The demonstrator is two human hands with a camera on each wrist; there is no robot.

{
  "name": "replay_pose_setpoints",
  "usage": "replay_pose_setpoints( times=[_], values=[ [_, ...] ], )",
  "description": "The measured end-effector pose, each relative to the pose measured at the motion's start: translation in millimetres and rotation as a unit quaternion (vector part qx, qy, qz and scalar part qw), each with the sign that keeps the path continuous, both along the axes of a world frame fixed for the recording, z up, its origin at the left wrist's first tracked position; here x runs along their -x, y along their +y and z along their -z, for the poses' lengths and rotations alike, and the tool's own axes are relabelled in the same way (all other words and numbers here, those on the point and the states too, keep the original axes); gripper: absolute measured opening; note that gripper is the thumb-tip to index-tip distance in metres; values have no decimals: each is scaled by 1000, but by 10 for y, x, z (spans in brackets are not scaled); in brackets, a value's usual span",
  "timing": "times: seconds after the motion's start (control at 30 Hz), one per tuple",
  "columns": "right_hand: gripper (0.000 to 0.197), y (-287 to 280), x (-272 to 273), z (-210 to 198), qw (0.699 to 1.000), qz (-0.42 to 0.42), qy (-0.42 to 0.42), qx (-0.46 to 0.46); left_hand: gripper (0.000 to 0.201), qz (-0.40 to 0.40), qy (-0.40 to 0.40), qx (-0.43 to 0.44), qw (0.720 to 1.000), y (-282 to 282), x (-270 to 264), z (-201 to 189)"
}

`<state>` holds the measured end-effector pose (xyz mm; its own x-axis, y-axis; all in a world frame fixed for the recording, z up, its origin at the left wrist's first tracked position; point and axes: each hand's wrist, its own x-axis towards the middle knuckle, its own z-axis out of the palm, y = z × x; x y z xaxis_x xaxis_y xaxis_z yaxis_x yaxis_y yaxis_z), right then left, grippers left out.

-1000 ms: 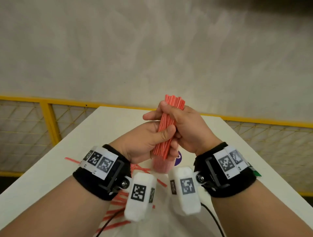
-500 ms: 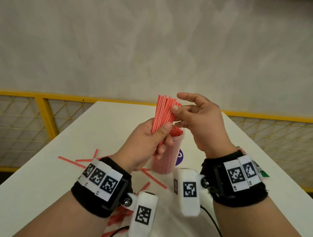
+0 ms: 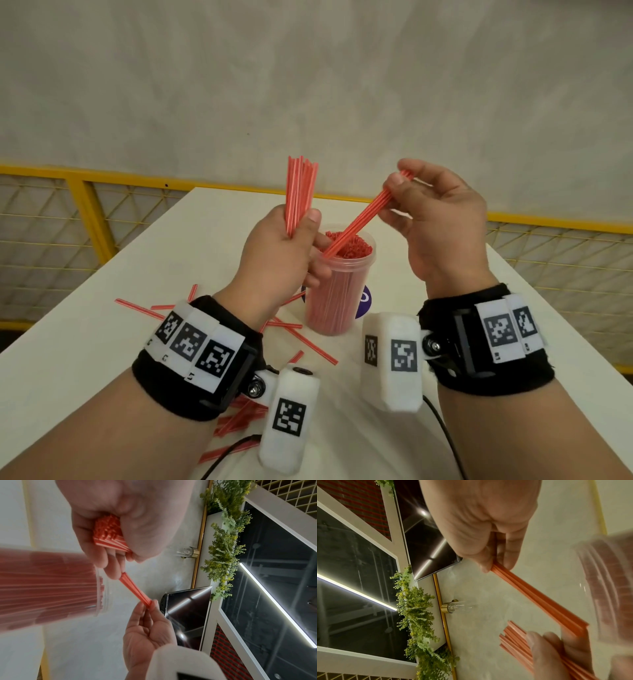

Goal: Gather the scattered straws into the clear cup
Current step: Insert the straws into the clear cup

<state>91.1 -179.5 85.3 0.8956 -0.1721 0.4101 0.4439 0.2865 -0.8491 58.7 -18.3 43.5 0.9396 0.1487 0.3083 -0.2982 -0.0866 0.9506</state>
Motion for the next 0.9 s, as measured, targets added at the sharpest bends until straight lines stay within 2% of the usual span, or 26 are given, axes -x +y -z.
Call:
replay_pose_setpoints(
  times=[0.1,0.23,0.3,0.37,0.47,0.57,0.63,0.67,0.77,0.9],
  values=[
    [15,-43,-30,10,997,62,-33,-12,12,-33,0,-20,999,5,-14,14],
    [20,0,-61,83,992,98,-72,35,12,-50,1,-44,998,-3,-37,37],
    [22,33,-75,124,988,100,-79,86,13,-51,2,-47,998,-1,-41,37],
    [26,63,-84,168,975,106,-82,177,12,-51,3,-47,998,1,-40,34],
    [26,96,-92,239,942,104,-75,311,12,-48,4,-41,998,1,-39,35],
    [10,127,-80,280,873,88,-32,478,11,-47,3,-39,998,5,-35,36],
    [9,121,-84,286,840,80,-11,536,11,-48,4,-41,998,2,-33,35],
    [11,114,-91,280,838,86,-9,539,11,-48,4,-40,998,0,-33,34],
    [11,81,-104,242,868,105,-7,486,11,-45,7,-29,999,5,-31,31],
    [9,65,-121,292,861,67,50,502,10,-23,18,-2,1000,12,-23,42]
  ],
)
